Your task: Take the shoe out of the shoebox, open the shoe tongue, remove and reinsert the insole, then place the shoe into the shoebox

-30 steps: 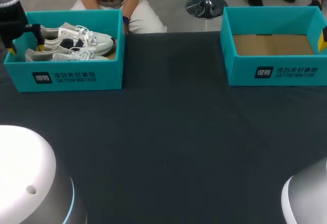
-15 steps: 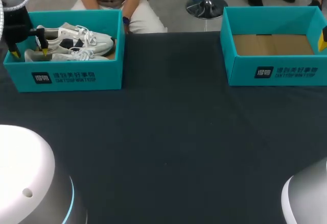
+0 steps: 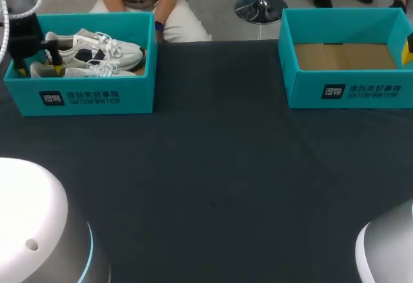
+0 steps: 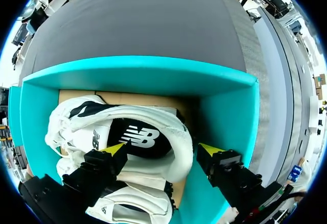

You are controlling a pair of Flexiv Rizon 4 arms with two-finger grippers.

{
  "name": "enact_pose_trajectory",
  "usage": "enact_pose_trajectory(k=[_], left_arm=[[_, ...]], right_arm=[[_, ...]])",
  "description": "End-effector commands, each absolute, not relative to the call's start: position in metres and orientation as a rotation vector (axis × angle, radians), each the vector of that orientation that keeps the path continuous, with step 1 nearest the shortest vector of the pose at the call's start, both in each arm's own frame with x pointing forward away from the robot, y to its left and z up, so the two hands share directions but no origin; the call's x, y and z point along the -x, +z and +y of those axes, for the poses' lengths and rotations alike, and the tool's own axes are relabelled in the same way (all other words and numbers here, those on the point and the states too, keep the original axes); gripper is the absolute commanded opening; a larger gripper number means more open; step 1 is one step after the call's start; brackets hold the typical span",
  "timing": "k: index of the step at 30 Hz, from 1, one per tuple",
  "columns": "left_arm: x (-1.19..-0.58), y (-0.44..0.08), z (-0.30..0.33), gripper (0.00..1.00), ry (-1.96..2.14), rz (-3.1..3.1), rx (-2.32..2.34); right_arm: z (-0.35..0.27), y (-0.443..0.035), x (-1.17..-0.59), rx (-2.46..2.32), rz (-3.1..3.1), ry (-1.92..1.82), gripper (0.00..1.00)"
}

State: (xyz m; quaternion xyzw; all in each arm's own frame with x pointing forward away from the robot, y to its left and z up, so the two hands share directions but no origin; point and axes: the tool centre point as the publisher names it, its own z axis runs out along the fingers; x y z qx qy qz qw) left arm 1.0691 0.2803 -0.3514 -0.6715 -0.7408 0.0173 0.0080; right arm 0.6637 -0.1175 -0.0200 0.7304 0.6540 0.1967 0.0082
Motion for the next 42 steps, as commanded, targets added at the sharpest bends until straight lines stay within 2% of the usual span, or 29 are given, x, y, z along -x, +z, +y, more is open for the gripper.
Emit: enact_pose_trajectory(k=[1,5,10,17,20,22,33,42], left_arm=[[-1.068,-0.352,0.279,0.38,0.048,-2.311,2.102],[-1.067,-0.352,0.279,0.25,0.045,-2.311,2.104],[-1.067,-0.353,0.279,0.20,0.035,-2.309,2.104],[-1.066,-0.351,0.279,0.17,0.011,-2.299,2.116],[-1.065,-0.350,0.279,0.09,-0.001,-2.295,2.119],[-1.064,-0.348,0.279,0.00,-0.007,-2.292,2.121],[-1.055,-0.296,0.290,0.00,-0.075,-2.302,2.162],[-1.048,-0.230,0.291,0.00,-0.069,-2.284,2.211]], right_arm=[[-0.117,-0.018,-0.666,-2.287,2.047,0.606,1.00],[-0.117,-0.018,-0.666,-2.287,2.047,0.606,1.00],[-0.117,-0.018,-0.666,-2.287,2.047,0.606,1.00],[-0.117,-0.018,-0.666,-2.287,2.047,0.606,1.00],[-0.117,-0.018,-0.666,-2.287,2.047,0.606,1.00],[-0.117,-0.018,-0.666,-2.287,2.047,0.606,1.00],[-0.117,-0.018,-0.666,-2.287,2.047,0.606,1.00],[-0.117,-0.018,-0.666,-2.287,2.047,0.606,1.00]])
